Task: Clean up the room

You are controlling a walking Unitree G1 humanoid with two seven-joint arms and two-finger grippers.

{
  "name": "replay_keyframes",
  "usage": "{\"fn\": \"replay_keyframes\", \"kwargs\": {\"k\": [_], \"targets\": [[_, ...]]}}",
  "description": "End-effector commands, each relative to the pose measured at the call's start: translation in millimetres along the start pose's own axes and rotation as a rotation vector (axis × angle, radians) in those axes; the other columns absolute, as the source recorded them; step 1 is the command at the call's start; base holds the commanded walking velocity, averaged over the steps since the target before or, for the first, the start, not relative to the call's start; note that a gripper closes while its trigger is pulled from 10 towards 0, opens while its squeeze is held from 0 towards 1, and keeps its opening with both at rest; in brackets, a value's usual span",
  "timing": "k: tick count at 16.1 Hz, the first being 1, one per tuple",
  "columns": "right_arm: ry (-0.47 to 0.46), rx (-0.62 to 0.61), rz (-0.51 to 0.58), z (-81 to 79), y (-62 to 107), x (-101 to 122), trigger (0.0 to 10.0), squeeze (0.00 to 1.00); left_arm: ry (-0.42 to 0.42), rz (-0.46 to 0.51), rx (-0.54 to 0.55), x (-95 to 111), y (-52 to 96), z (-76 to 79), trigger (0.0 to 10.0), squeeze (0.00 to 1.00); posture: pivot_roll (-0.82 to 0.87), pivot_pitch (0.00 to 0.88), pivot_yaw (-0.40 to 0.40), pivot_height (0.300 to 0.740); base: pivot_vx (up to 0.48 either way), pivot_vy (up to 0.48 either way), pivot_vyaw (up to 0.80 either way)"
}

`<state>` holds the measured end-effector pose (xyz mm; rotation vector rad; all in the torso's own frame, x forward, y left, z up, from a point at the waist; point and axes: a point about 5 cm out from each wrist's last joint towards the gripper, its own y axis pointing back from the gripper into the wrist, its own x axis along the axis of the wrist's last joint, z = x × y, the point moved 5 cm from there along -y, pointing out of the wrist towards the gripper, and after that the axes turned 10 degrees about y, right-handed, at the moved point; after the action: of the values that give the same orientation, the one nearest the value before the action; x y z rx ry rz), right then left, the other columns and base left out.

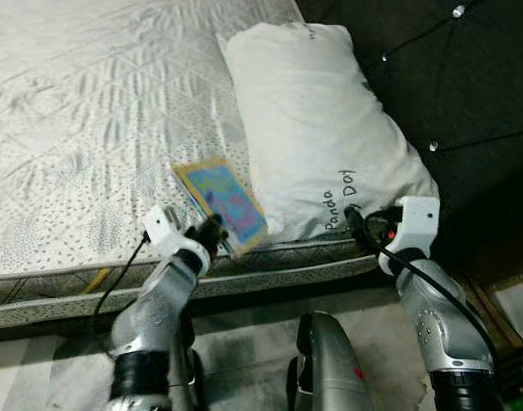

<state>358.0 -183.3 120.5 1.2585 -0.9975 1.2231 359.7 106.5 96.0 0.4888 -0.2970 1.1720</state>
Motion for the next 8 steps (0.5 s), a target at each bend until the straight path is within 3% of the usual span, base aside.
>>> {"fn": "replay_keyframes", "kwargs": {"k": [1, 3, 4, 6, 8], "targets": [[0.007, -0.011, -0.013, 4.5, 2.9, -4.9, 10.0, 0.0, 0.009, -0.093, 0.028, -10.5, 5.4, -7.1, 10.0, 0.0, -0.1, 0.212, -0.052, 0.585, 0.0, 0.0, 0.0], [0.008, -0.012, -0.015, 4.2, 2.7, -5.8, 10.0, 0.0, -0.007, -0.165, 0.088, -15.2, 10.9, -26.8, 10.0, 0.0, -0.1, 0.215, -0.053, 0.585, 0.0, 0.0, 0.0], [0.009, -0.012, -0.017, 3.8, 2.7, -6.5, 10.0, 0.0, -0.024, -0.181, 0.146, -10.7, 13.6, -45.5, 10.0, 0.0, -0.1, 0.216, -0.055, 0.585, 0.0, 0.0, 0.0], [0.015, -0.016, -0.02, 6.4, 2.2, -7.4, 10.0, 0.0, -0.087, -0.162, 0.215, 5.6, 17.5, -62.5, 10.0, 0.0, -0.11, 0.216, -0.058, 0.585, 0.0, 0.0, 0.0], [0.017, -0.018, -0.02, 7.7, 1.8, -7.4, 10.0, 0.0, -0.11, -0.154, 0.233, 11.3, 17.7, -66.1, 10.0, 0.0, -0.11, 0.215, -0.058, 0.585, 0.0, 0.0, 0.0]]}}
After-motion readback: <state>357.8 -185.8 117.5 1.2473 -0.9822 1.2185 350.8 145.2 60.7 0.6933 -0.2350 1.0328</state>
